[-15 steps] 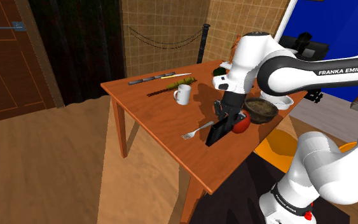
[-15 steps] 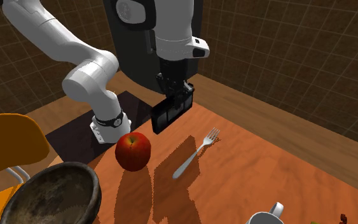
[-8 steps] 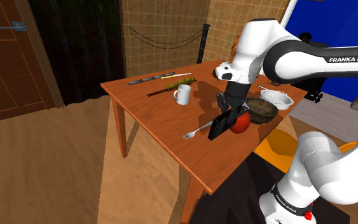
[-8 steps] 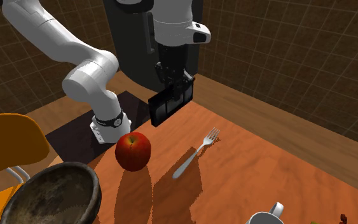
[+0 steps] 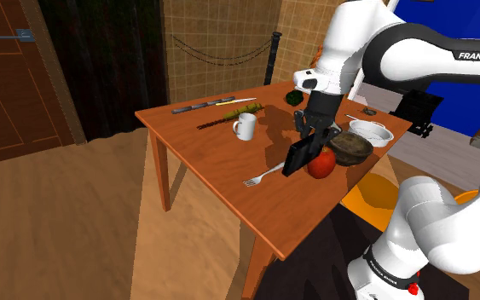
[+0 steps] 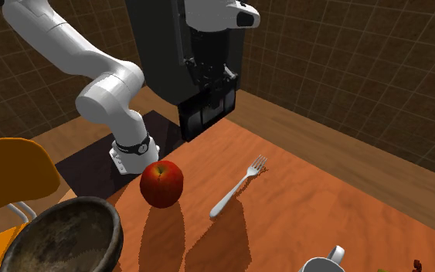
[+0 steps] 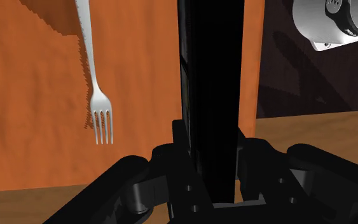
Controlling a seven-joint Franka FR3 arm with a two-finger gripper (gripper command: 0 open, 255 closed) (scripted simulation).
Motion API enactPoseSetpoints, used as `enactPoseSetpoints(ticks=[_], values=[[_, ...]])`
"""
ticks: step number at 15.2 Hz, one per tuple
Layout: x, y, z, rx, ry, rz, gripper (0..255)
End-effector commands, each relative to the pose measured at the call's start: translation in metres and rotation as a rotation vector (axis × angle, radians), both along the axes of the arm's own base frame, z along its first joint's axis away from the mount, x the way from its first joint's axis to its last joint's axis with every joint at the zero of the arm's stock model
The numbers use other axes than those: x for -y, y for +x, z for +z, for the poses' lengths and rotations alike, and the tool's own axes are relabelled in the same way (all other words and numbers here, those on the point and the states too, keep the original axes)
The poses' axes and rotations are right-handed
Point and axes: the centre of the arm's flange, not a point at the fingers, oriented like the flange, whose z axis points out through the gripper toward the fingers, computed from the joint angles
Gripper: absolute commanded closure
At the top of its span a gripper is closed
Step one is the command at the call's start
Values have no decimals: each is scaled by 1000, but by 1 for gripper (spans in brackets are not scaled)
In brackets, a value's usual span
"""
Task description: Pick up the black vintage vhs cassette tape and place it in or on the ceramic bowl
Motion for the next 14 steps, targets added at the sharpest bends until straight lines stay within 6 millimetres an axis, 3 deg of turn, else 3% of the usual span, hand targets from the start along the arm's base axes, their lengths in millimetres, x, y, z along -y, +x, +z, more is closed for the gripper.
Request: enactPoseSetpoints(ticks=[1,5,14], values=[[-1,-1,11,0,0,0,255],[-1,-1,28,0,0,0,255],[118,-5,36,0,0,0,255]])
